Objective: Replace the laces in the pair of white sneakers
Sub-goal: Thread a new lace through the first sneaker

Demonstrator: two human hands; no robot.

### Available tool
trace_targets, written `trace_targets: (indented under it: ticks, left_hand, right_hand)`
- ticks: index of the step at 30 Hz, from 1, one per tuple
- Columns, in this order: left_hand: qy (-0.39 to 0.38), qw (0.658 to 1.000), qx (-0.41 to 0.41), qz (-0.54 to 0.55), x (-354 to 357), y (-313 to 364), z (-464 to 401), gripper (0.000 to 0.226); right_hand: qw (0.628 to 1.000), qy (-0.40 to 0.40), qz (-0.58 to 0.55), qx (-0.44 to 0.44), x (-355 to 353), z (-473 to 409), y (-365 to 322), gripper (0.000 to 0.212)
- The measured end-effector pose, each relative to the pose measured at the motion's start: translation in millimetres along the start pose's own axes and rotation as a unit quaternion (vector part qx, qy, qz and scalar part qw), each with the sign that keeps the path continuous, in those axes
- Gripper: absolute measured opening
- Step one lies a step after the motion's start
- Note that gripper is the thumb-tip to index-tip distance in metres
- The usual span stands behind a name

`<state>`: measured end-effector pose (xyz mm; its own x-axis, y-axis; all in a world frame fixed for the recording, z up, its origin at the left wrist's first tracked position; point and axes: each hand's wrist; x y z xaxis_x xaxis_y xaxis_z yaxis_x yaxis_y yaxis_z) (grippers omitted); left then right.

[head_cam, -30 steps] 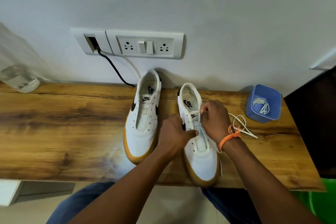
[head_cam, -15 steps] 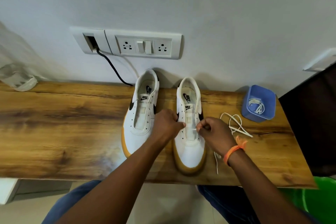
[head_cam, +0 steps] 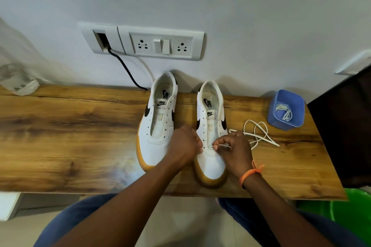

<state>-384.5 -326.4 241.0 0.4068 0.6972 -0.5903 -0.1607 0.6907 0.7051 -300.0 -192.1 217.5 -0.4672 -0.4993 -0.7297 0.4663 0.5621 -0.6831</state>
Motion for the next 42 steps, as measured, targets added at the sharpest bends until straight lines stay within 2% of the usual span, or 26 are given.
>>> trace_targets:
  ticks: [7,9,17,22,27,38,42]
  left_hand:
    - [0.065,0.996,0.036,0.049,6,-19,9,0.008]
    - [0.069,0.995,0.032,0.062,8,-20,10,0.01]
    - [0.112,0.991,-0.001,0.071,17,-23,17,0.011]
    - [0.117,0.989,-0.005,0.087,18,-26,18,0.007]
    - [0.115,0.99,0.001,0.086,18,-27,18,0.007]
    - [0.086,0.993,0.079,0.034,12,-20,14,0.001]
    - [0.076,0.99,0.121,-0.018,13,-18,9,0.014]
  right_hand:
    - [0.999,0.031,0.01,0.01,15,6,0,0.018]
    - [1.0,0.009,-0.009,0.009,18,4,4,0.016]
    - [0.99,-0.112,-0.081,0.009,13,-13,6,0.034]
    - [0.972,-0.171,-0.127,0.095,10,-16,2,0.027]
    - [0.958,-0.153,-0.153,0.19,15,-18,-4,0.027]
    - [0.968,-0.171,-0.118,0.139,9,-20,-6,0.017]
    - [0.974,-0.173,-0.094,0.109,7,-22,-5,0.009]
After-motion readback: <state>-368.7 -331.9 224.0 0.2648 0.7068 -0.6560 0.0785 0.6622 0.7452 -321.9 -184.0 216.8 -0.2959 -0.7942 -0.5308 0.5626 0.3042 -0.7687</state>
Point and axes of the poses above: each hand's wrist, its own z-axis away from the middle knuckle, its own x-axis out of the palm, y = z × x, and after that the axes turned 15 degrees about y, right-handed
